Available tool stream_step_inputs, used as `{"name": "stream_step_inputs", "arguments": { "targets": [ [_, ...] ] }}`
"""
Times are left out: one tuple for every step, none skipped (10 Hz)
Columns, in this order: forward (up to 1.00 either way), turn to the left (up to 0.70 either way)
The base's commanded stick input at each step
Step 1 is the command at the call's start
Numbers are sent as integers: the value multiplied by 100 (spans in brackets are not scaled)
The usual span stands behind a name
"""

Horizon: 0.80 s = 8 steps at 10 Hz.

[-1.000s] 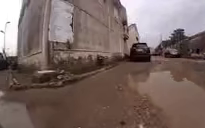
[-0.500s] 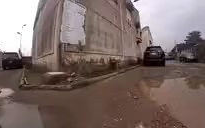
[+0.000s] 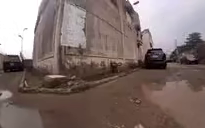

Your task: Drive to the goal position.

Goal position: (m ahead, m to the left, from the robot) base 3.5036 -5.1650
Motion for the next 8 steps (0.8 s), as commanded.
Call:
{"name": "stream_step_inputs", "arguments": {
  "targets": [
    [50,0],
    [50,0],
    [50,0],
    [50,0],
    [50,0],
    [50,0],
    [50,0],
    [50,0]
  ]
}}
